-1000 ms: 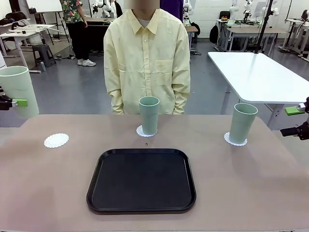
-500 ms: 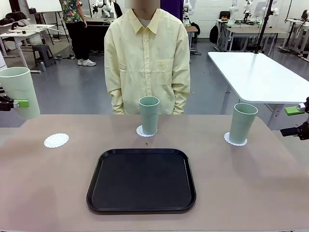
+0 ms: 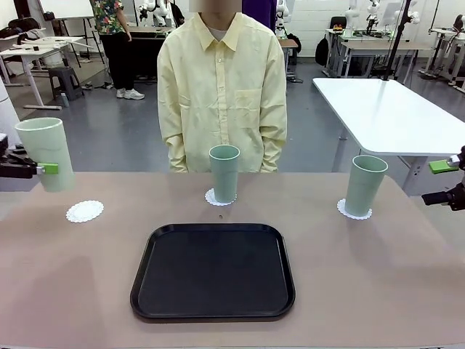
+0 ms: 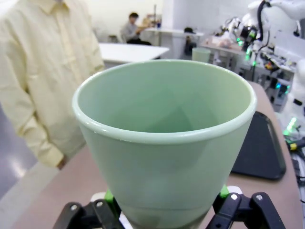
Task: Place coasters on the table and set cups on them.
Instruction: Take one Reusable plastic cup from the Flat Tray and place it on a coaster set by the human.
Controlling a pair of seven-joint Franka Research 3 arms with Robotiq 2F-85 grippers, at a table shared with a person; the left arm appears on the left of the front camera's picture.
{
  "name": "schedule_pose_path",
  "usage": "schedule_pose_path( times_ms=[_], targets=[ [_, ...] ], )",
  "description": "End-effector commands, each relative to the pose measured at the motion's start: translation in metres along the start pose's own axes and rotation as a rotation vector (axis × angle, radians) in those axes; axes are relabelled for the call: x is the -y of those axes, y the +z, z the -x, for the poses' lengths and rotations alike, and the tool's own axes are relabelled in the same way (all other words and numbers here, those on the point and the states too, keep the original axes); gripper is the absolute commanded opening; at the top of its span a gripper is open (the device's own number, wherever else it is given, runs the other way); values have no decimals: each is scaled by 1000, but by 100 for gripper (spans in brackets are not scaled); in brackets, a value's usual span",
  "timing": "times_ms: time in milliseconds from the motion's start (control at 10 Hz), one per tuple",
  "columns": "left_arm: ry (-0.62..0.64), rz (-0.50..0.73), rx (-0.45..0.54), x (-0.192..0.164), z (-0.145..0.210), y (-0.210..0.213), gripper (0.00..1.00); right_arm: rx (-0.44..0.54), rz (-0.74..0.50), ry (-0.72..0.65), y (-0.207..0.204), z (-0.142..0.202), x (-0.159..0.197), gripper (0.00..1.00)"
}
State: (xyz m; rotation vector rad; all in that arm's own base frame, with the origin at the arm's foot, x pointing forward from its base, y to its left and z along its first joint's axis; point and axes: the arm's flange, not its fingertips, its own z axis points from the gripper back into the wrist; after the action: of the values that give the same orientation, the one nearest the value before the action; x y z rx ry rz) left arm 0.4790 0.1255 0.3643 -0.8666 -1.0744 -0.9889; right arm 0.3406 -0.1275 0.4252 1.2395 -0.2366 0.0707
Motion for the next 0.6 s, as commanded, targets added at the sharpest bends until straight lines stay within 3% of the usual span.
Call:
schedule_pose_path(
  times_ms=[0, 500],
  targets=[
    [9, 51, 11, -14, 5, -2, 85, 4, -12, 8, 0, 2, -2, 100],
    [-23, 101, 42, -42, 52, -4, 85, 4, -12, 8, 0, 2, -2, 100]
  ],
)
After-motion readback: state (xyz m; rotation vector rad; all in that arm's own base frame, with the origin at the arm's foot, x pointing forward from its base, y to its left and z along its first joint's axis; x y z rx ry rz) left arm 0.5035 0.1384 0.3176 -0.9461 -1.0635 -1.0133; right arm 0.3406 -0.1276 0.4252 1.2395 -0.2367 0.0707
